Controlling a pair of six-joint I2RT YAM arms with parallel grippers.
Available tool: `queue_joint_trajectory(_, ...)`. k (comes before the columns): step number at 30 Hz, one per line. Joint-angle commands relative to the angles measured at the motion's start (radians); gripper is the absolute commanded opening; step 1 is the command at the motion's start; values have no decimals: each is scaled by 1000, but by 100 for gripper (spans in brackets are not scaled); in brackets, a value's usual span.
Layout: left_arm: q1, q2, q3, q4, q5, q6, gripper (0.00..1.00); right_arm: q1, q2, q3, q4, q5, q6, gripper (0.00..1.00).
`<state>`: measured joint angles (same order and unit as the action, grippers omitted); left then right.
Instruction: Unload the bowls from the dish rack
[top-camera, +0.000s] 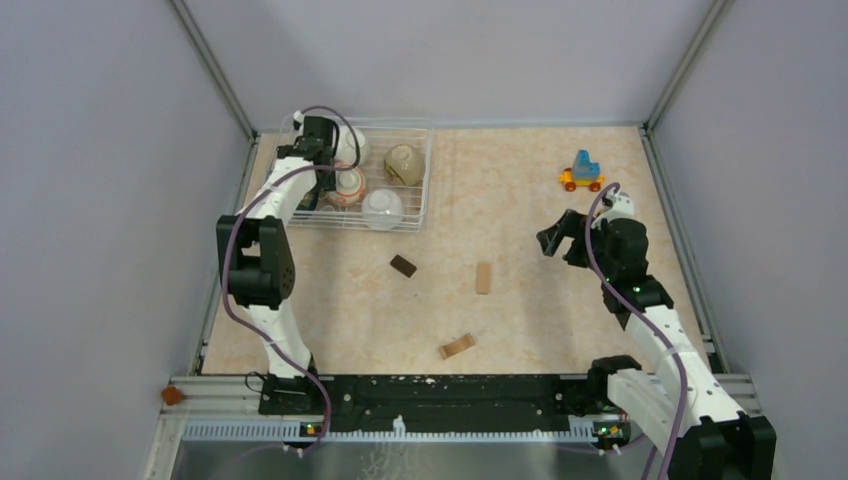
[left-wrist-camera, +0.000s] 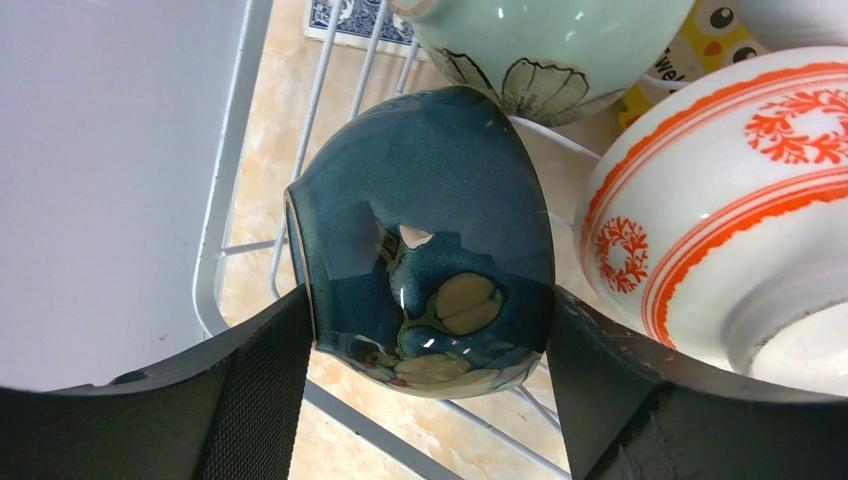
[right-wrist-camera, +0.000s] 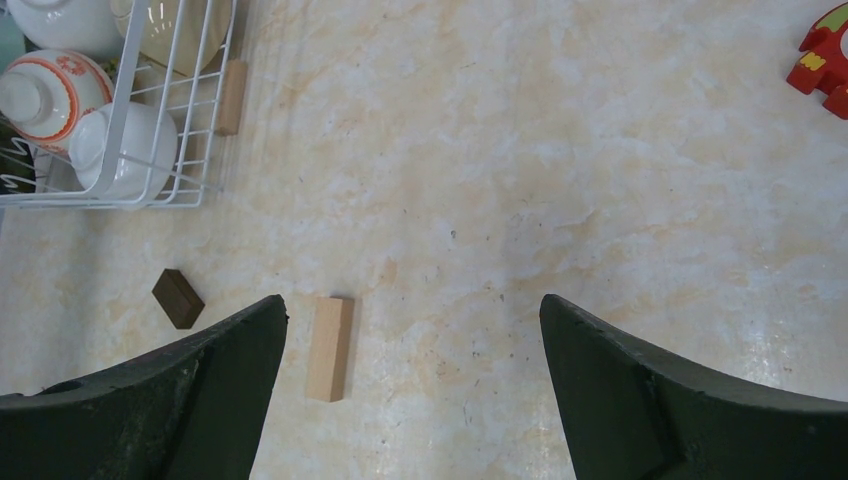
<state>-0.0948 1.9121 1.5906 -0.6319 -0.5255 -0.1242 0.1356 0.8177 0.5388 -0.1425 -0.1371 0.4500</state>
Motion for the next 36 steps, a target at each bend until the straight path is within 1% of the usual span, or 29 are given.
queue_joint_trajectory(1, 22, 2, 12, -4, 93, -28, 77, 5, -25, 53, 6, -3, -3, 96)
queue_joint_trajectory(6, 32, -12, 11, -1, 111, -22, 66, 6, -31, 55, -2, -1, -1, 96)
queue_joint_trajectory(7, 32, -13, 15, 1, 95, -16, 64, 6, -32, 55, -2, -1, -1, 96)
queue_joint_trajectory(9, 30, -18, 24, -12, 47, -19, 62, 6, -34, 56, -2, -2, -1, 96)
queue_joint_trajectory(13, 29, -51, 28, -15, 7, -20, 61, 5, -34, 55, 0, -6, 1, 96)
queue_joint_trajectory(18, 22, -96, 28, -5, 49, -25, 59, 6, -31, 57, 5, -6, 1, 96)
queue_joint_trajectory(24, -1, -128, 25, 6, 23, -20, 59, 6, -31, 61, 2, -12, 1, 96)
queue_joint_trajectory(36, -87, -134, 33, 19, -171, 52, 59, 6, -34, 62, 0, -13, 0, 96)
